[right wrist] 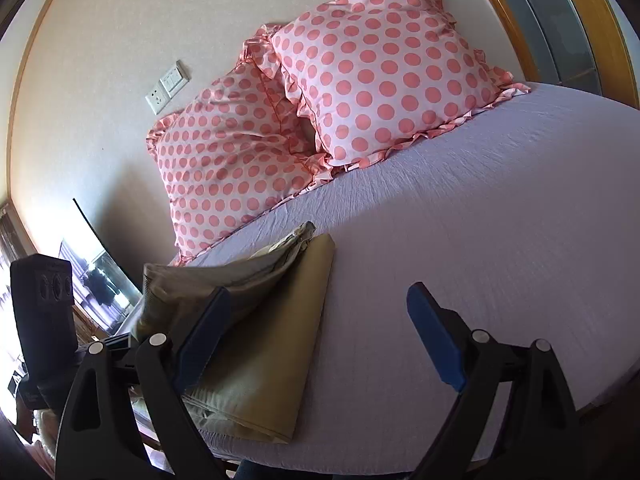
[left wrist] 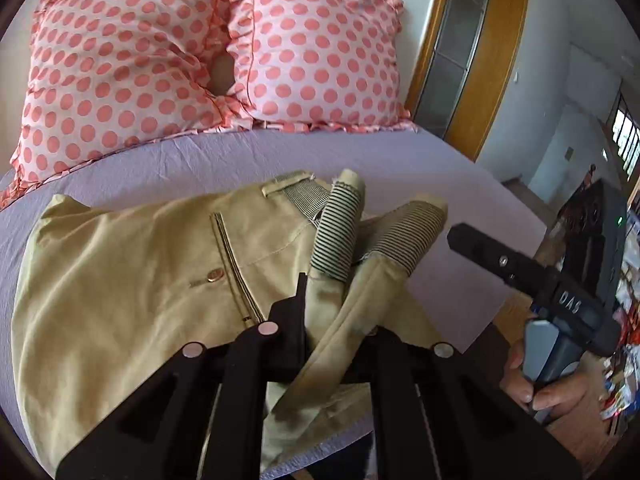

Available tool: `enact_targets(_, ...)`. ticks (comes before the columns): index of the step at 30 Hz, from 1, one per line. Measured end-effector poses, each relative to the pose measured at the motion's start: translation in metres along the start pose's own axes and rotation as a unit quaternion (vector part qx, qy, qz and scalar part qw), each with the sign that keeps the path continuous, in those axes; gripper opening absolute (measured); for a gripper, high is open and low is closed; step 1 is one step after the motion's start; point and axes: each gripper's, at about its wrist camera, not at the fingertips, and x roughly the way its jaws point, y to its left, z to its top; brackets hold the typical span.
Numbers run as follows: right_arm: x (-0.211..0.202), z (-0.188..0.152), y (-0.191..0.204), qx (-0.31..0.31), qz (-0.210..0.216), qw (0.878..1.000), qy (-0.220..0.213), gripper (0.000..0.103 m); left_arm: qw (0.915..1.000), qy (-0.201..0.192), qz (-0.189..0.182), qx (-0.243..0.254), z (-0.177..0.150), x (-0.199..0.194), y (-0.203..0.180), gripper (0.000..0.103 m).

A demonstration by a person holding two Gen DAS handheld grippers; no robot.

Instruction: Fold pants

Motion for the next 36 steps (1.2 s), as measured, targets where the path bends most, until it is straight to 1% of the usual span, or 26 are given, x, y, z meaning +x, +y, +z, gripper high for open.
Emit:
enact_targets(2,0.0,0.006,-0.004,0.013,0.012,1.0,-0.001,0.091,0.9997,-0.004,0.012,0.019,-0.003,0.0,-0.008,0.008)
enact_targets(4,0.002,0.012,-0.006,0.026,0.029,0.999,-0.001,0.091,0.9982,0.02,0.016,0.055,-0.015,0.014,-0.022,0.009)
enact_targets(6,0.007,0.018,-0.007,0.036,0.044,0.998,0.009,0.091,0.9944,0.043,0.027,0.092,-0.026,0.029,-0.035,0.014)
enact_targets(8,0.016,0.022,-0.004,0.032,0.051,0.998,0.033,0.091,0.9943,0.041,0.022,0.096,-0.032,0.024,-0.035,0.018)
enact_targets(9,0.023,0.023,0.0,0.022,0.054,0.997,0.05,0.091,0.9954,0.044,0.002,0.086,-0.031,0.017,-0.03,0.032)
enact_targets(10,0.029,0.023,0.005,0.011,0.054,0.996,0.065,0.091,0.9953,0.052,-0.047,0.067,-0.029,0.007,-0.023,0.047)
enact_targets(11,0.036,0.024,0.01,-0.004,0.051,0.995,0.08,0.088,0.9929,0.055,-0.095,0.044,-0.027,-0.005,-0.015,0.071)
enact_targets(12,0.043,0.024,0.015,-0.017,0.048,0.994,0.093,0.086,0.9904,0.048,-0.126,0.029,-0.027,-0.018,-0.008,0.073)
enact_targets(13,0.051,0.024,0.02,-0.028,0.046,0.993,0.107,0.08,0.989,0.04,-0.141,0.017,-0.026,-0.032,0.002,0.073)
enact_targets(14,0.059,0.025,0.023,-0.036,0.043,0.991,0.121,0.075,0.9896,0.03,-0.141,0.005,-0.024,-0.045,0.014,0.074)
enact_targets(15,0.067,0.025,0.025,-0.041,0.04,0.989,0.134,0.074,0.9918,0.019,-0.126,-0.01,-0.022,-0.056,0.031,0.077)
enact_targets(16,0.074,0.025,0.027,-0.046,0.037,0.988,0.146,0.072,0.9946,0.008,-0.1,-0.024,-0.019,-0.065,0.047,0.078)
enact_targets(18,0.09,0.026,0.028,-0.055,0.021,0.984,0.166,0.068,0.998,-0.006,-0.018,-0.061,-0.015,-0.077,0.089,0.08)
enact_targets(19,0.096,0.026,0.027,-0.058,0.012,0.983,0.175,0.067,0.9965,-0.005,0.015,-0.082,-0.013,-0.079,0.113,0.08)
enact_targets(21,0.106,0.026,0.024,-0.056,0.002,0.98,0.192,0.063,0.9903,0.009,0.056,-0.127,-0.013,-0.079,0.152,0.08)
enact_targets(25,0.118,0.024,0.019,-0.045,0.027,0.974,0.221,0.049,0.9807,0.045,0.078,-0.173,-0.016,-0.067,0.199,0.08)
enact_targets(26,0.119,0.025,0.018,-0.04,0.034,0.973,0.224,0.045,0.9786,0.053,0.08,-0.182,-0.018,-0.062,0.208,0.08)
enact_targets(27,0.119,0.026,0.017,-0.034,0.043,0.972,0.228,0.044,0.9764,0.062,0.072,-0.194,-0.021,-0.06,0.216,0.08)
enact_targets(29,0.121,0.028,0.011,-0.019,0.055,0.971,0.232,0.043,0.9721,0.074,0.035,-0.22,-0.024,-0.051,0.228,0.083)
enact_targets(30,0.123,0.029,0.007,-0.007,0.063,0.97,0.234,0.043,0.9745,0.061,0.024,-0.214,-0.022,-0.052,0.227,0.084)
enact_targets(31,0.126,0.031,0.002,0.008,0.074,0.969,0.234,0.043,0.9735,0.07,0.008,-0.218,-0.02,-0.046,0.228,0.084)
enact_targets(32,0.128,0.031,-0.002,0.025,0.085,0.968,0.236,0.043,0.9738,0.065,-0.001,-0.218,-0.016,-0.045,0.227,0.086)
enact_targets(33,0.13,0.033,-0.002,0.029,0.088,0.966,0.24,0.043,0.9723,0.071,-0.028,-0.221,-0.015,-0.037,0.227,0.087)
enact_targets(34,0.131,0.033,-0.001,0.025,0.091,0.965,0.244,0.043,0.9717,0.067,-0.041,-0.222,-0.012,-0.035,0.226,0.087)
enact_targets(35,0.132,0.033,0.001,0.021,0.093,0.964,0.249,0.036,0.9708,0.068,-0.048,-0.225,-0.008,-0.028,0.226,0.086)
enact_targets(36,0.133,0.03,0.003,0.022,0.103,0.959,0.262,0.028,0.9693,0.069,-0.06,-0.228,-0.006,-0.022,0.227,0.071)
